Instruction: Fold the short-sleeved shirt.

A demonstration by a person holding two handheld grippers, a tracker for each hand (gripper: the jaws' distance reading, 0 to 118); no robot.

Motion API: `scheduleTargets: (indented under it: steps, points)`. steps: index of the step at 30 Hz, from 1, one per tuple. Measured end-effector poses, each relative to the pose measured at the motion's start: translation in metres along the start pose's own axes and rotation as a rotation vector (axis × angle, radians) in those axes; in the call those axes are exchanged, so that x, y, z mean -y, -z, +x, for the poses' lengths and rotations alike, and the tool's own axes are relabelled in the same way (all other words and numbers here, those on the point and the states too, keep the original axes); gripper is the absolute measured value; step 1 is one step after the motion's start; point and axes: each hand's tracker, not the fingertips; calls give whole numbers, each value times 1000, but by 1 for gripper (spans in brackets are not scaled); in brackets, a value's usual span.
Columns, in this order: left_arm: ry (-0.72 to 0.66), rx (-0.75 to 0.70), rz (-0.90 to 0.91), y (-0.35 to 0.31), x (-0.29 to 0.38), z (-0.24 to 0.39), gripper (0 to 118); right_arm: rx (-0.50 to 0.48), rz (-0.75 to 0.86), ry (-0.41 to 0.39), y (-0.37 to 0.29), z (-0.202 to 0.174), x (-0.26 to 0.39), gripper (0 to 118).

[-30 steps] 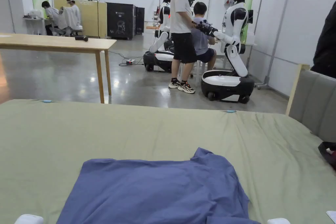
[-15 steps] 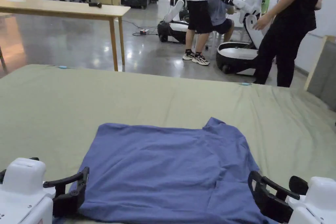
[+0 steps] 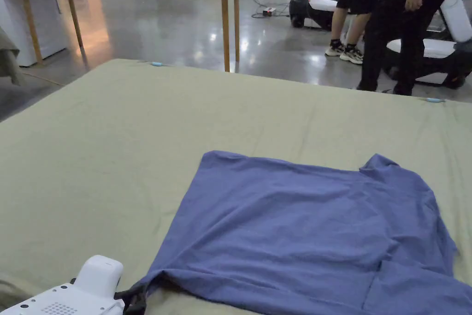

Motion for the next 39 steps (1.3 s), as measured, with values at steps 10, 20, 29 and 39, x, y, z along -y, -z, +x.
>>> scheduleTargets:
  steps: [10, 20, 29, 39]
  points:
    - [-49, 22, -58, 51, -9, -2, 23, 124, -161, 49, 13, 33, -1, 0]
    - [-76, 67, -66, 51, -21, -3, 5, 157, -282, 33, 38, 51, -12, 117]
    - [-20, 23, -48, 20, -39, 26, 4, 75, -304, 108, 53, 53, -17, 5]
    - [68, 9, 121, 12, -164, 34, 4, 28, -34, 99, 40, 50, -147, 5]
